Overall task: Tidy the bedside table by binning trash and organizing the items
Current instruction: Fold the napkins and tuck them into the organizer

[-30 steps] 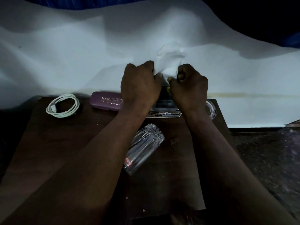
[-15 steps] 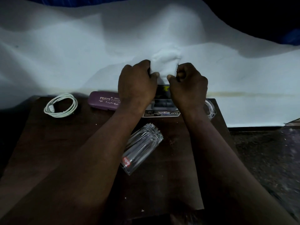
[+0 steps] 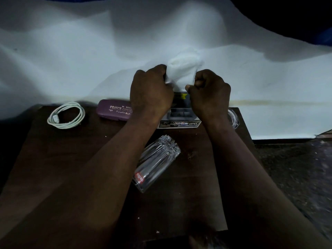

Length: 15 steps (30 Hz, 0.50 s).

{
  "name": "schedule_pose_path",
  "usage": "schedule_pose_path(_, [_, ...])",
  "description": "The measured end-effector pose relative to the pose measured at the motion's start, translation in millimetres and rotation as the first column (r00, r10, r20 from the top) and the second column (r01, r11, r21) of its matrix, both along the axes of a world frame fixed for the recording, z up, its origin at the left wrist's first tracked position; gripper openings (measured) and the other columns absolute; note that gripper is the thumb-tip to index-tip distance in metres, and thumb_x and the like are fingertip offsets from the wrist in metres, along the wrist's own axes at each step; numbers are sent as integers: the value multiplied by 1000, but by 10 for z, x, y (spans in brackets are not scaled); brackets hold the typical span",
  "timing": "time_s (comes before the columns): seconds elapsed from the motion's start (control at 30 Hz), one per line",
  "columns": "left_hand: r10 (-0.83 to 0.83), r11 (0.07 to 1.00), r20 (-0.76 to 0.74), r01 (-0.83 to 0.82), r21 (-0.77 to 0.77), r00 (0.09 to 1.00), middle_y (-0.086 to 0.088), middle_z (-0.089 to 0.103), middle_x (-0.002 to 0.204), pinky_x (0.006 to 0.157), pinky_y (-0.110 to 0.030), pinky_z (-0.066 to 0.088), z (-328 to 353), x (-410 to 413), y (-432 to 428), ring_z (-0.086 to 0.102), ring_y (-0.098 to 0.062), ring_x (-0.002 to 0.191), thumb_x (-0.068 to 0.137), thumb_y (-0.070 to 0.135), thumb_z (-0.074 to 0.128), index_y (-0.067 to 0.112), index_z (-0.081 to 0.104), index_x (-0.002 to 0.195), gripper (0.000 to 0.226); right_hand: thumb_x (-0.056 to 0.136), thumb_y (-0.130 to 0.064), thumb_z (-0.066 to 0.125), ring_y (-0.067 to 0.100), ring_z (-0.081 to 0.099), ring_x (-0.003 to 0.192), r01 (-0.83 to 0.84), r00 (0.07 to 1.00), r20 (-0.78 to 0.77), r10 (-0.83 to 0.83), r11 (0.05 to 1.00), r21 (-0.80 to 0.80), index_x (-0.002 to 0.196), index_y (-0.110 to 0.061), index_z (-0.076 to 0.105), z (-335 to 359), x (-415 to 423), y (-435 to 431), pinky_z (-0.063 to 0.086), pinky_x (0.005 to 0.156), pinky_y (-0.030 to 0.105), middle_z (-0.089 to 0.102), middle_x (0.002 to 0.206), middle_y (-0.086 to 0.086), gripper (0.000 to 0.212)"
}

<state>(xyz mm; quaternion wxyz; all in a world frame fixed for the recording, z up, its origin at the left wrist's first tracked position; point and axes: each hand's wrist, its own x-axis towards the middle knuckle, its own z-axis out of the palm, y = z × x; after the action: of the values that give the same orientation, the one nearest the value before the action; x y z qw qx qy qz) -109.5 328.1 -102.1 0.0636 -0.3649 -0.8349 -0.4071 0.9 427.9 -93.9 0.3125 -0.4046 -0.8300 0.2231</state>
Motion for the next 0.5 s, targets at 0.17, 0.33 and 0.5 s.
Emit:
schedule_pose_path(0.17, [7,998,-69,-11,-54,998,-10,68,84,67,-39,52,-22,-35,40,63,-37,86,80,31,68,21,67,95,18,82,-19,78,10,57,75,9,1000,-29,-8,1000,28,88,-27,62,23,12,34,30,61,-1,59,74,-13,18])
schedule_pose_path(0.33, [-16,996,-216,-2,-84,976,-10,66,77,62,-41,49,-16,-51,8,60,-39,82,76,23,68,17,65,92,18,80,-16,78,15,50,68,45,999,7,-46,998,49,79,-25,51,-21,17,21,27,56,21,51,64,-13,29])
schedule_pose_path(0.5, [-21,997,-141,10,-77,990,-8,71,83,69,-42,54,27,-55,-20,65,-34,85,77,32,69,20,66,95,21,80,-24,79,14,53,70,37,999,-32,-36,999,26,81,-25,53,1,5,14,33,59,9,56,69,-10,26])
